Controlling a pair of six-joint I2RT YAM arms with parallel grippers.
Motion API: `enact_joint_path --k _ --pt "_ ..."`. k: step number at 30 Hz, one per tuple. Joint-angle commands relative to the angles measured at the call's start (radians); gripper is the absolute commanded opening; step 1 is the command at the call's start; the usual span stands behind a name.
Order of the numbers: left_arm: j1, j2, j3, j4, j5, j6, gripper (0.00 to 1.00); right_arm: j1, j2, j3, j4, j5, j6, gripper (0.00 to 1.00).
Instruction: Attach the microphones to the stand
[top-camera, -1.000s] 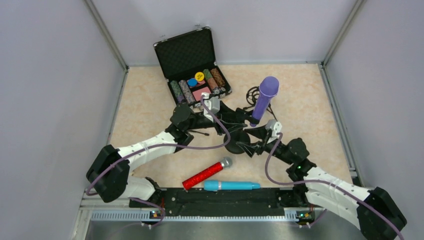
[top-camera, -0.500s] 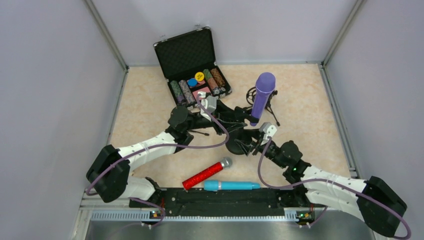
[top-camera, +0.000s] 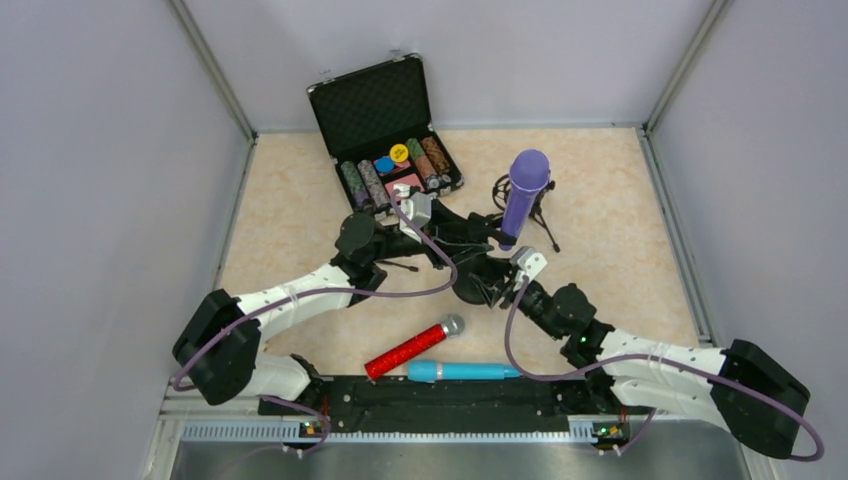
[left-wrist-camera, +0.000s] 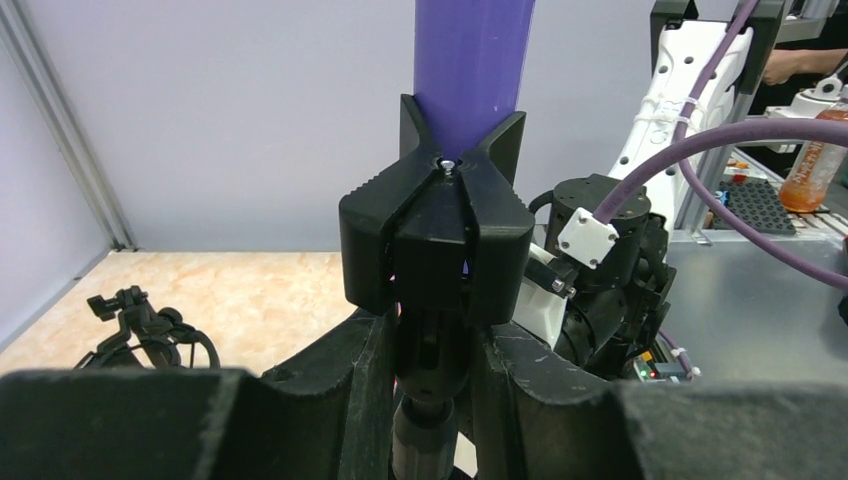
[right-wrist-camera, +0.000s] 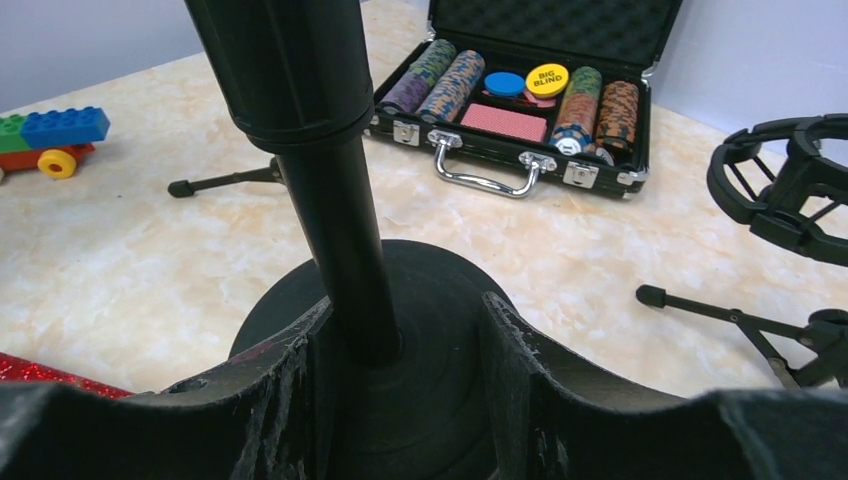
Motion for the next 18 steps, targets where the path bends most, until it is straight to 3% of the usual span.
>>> enact_joint_path --k 1,18 --pt "-0.003 -0.075 0.022 0.119 -0.015 0.02 0.0 0.005 0.011 -0.008 -0.008 0.123 -0.015 0.5" --pt "-0.001 -0.155 -0.006 0.118 -0.049 0.081 0.0 0.006 0.116 -0.074 0.076 0.136 0.002 0.53"
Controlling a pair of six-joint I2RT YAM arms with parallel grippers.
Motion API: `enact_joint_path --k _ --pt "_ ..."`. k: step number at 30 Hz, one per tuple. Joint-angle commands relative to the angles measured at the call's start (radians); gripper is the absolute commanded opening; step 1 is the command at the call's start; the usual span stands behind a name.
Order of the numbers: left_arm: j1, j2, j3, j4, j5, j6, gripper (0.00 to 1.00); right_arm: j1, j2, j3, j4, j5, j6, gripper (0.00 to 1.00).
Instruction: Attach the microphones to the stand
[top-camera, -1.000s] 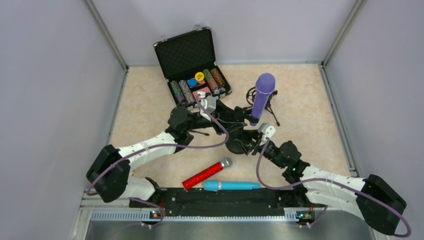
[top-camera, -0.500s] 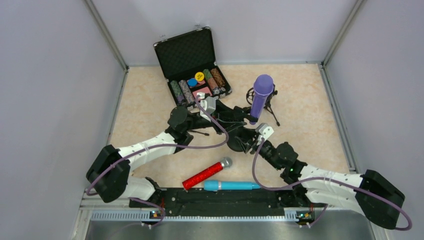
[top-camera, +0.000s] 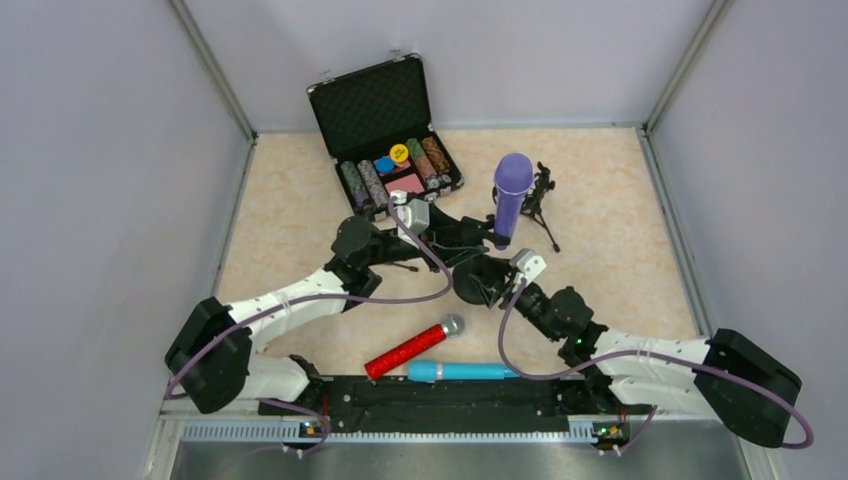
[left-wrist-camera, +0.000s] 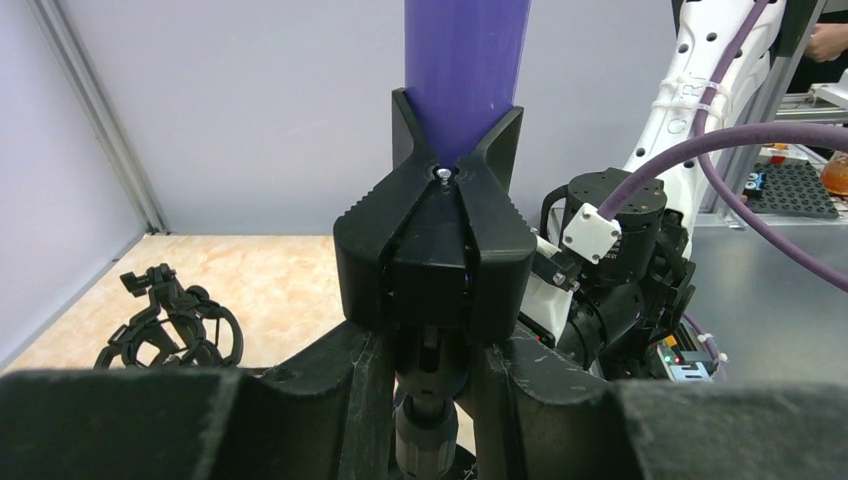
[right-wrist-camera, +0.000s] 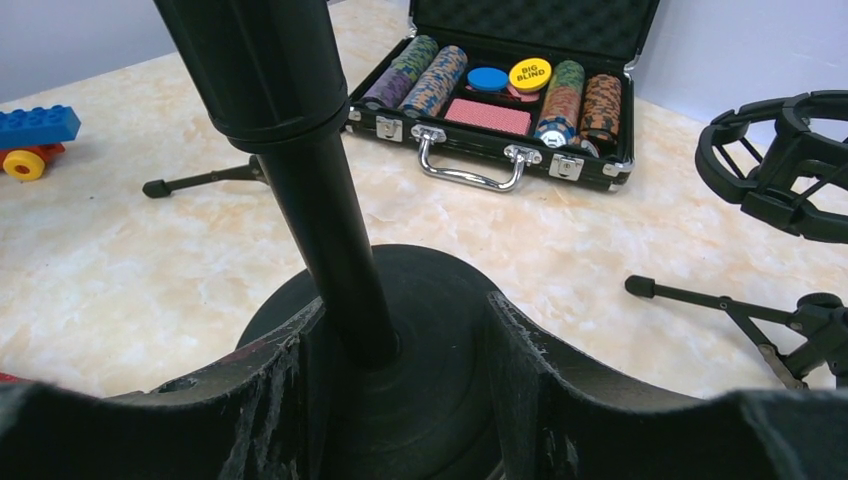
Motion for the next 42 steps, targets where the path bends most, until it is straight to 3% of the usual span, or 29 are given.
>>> enact_joint_path --k 1,22,34,42 --pt "0.0 -0.113 0.023 0.185 -0.019 0.001 0.0 -0.001 0.045 -0.048 -0.025 0.083 0.018 0.53" --pt "0.048 -0.239 -0.006 0.199 -0.077 -0.013 0.0 0.0 0.247 -0.054 0.083 0.12 0.043 0.54" --pt "0.05 -0.224 -0.057 0.455 -0.055 -0.09 0.0 0.0 0.272 -0.068 0.172 0.097 0.03 0.55" --pt "0.051 -0.243 -0.061 0.48 -0.047 -0.083 0.0 0.002 0.282 -0.064 0.171 0.098 0.017 0.55"
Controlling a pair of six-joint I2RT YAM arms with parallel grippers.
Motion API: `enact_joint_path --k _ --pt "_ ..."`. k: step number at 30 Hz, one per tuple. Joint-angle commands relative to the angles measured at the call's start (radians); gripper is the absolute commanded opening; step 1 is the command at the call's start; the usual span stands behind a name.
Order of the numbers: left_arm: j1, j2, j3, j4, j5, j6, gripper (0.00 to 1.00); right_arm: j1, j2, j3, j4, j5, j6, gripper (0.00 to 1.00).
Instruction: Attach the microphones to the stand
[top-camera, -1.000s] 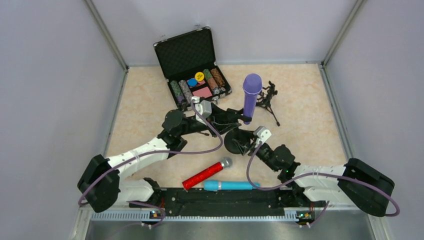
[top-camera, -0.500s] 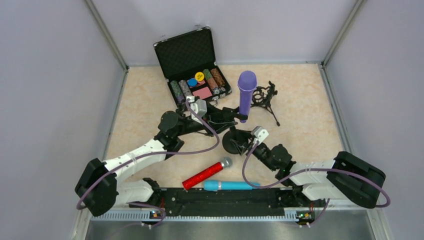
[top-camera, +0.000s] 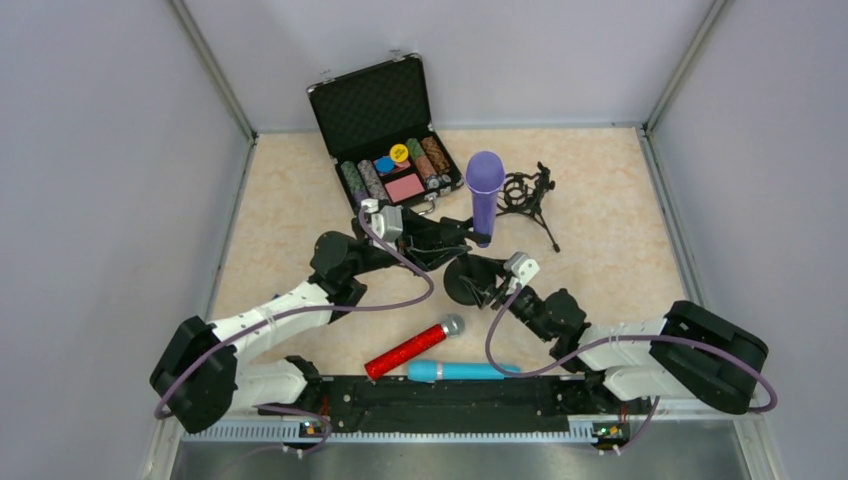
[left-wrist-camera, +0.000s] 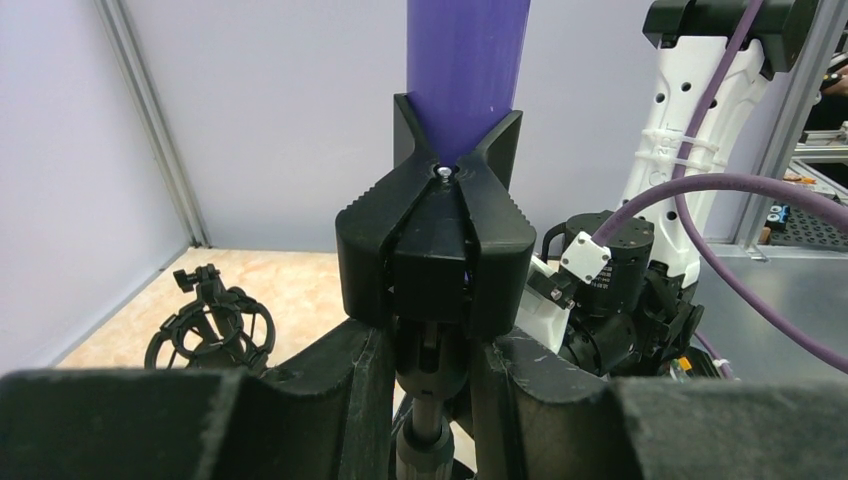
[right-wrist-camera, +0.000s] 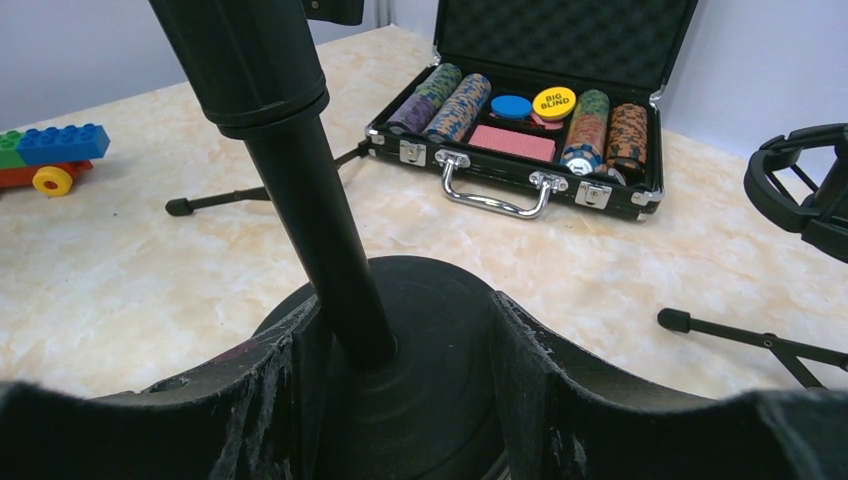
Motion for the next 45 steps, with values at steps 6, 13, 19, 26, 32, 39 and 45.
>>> enact_joint_path --k 6,13,19,26,32,39,45 --pt "0.015 -0.144 0.074 0.344 -0.009 -0.058 0.0 -0.006 0.036 -0.032 -0.19 0.176 0.007 0.55" --pt "0.031 -0.22 0.078 0.185 -0.062 0.001 0.0 0.055 0.033 0.024 -0.319 0.356 -0.024 0.56" --pt "0.034 -0.252 0.069 0.123 -0.079 0.049 0.0 0.08 0.05 0.03 -0.306 0.417 -0.029 0.58" --pt "0.034 -0.195 0.076 0.19 -0.026 -0.02 0.0 0.08 0.012 -0.008 -0.192 0.298 -0.023 0.59" --pt "0.035 -0.203 0.073 0.138 -0.036 0.028 0.0 0.079 -0.138 0.021 -0.291 0.246 -0.019 0.63" --pt "0.036 -0.182 0.068 0.121 -0.043 0.044 0.0 0.08 -0.367 0.067 -0.467 0.205 0.014 0.74" --pt "0.036 -0.175 0.066 0.1 -0.053 0.068 0.0 0.08 -0.564 0.061 -0.545 0.12 0.049 0.85"
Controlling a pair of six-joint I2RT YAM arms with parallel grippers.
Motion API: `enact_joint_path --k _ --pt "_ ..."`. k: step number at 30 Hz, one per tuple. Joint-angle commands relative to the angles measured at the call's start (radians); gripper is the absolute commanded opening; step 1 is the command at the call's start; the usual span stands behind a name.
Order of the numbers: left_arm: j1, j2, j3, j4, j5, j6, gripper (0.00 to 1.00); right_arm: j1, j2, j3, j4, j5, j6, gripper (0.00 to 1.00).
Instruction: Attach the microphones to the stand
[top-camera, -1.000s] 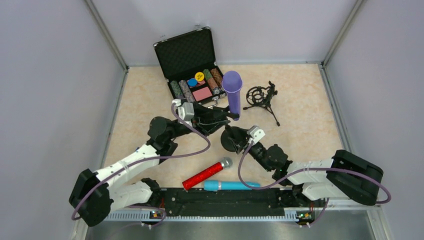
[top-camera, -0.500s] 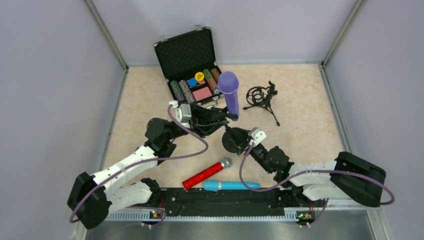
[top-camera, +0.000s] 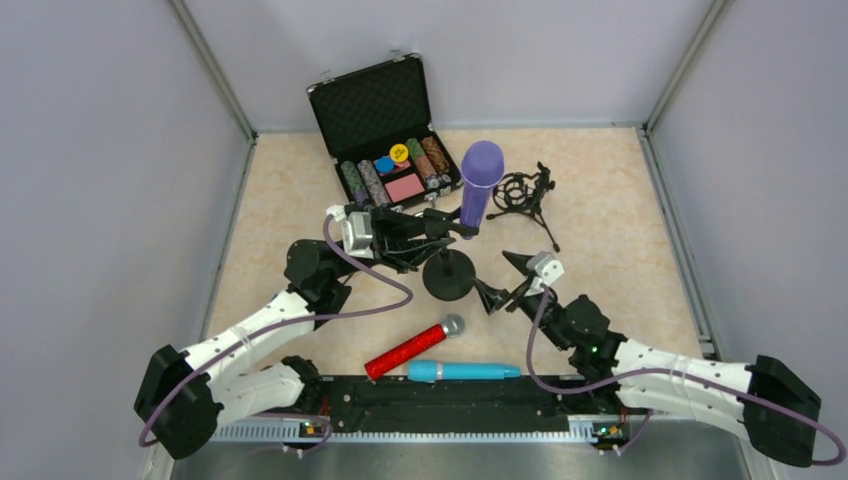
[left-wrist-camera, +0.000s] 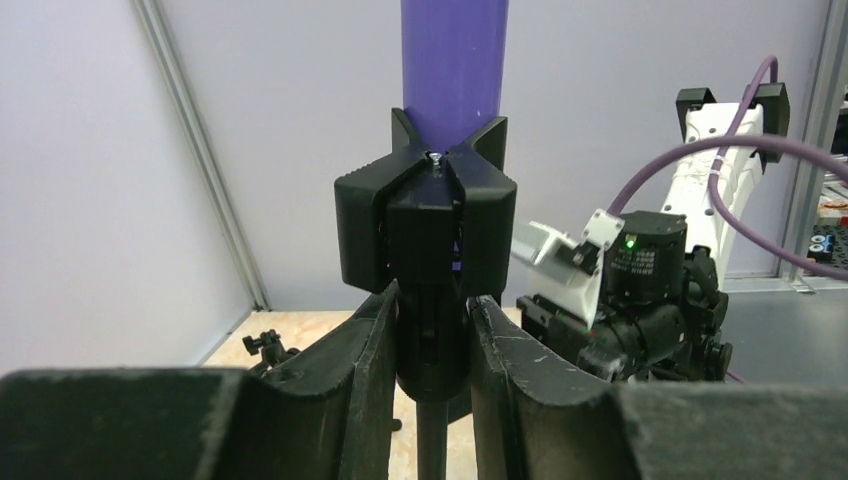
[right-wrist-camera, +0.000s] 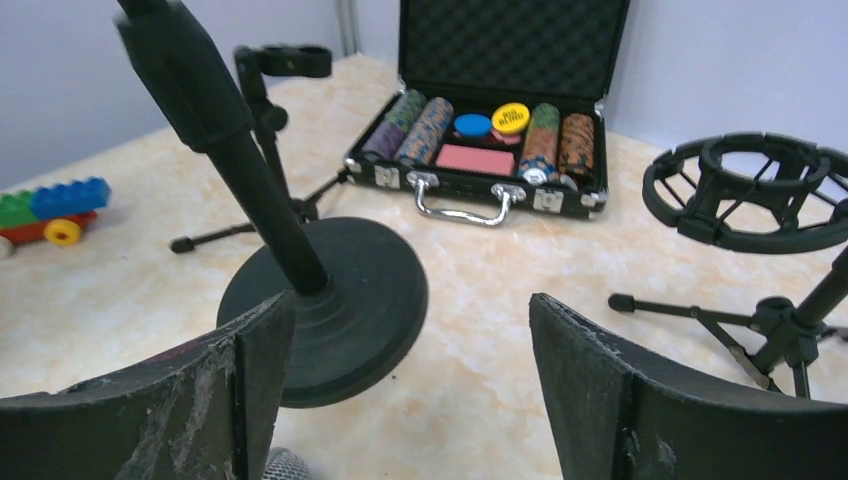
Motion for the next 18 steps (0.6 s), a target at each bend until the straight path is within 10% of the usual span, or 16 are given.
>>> enact_joint_path --k 1,18 --pt "0.005 -0.029 0.062 0.12 -0.04 0.04 0.0 -0.009 -0.131 0.028 -0.084 -0.075 0.034 0.85" --pt "0.048 -0.037 0.068 0.073 -0.064 0.08 0.0 -0.009 -0.24 0.028 -0.208 -0.108 0.074 0.87"
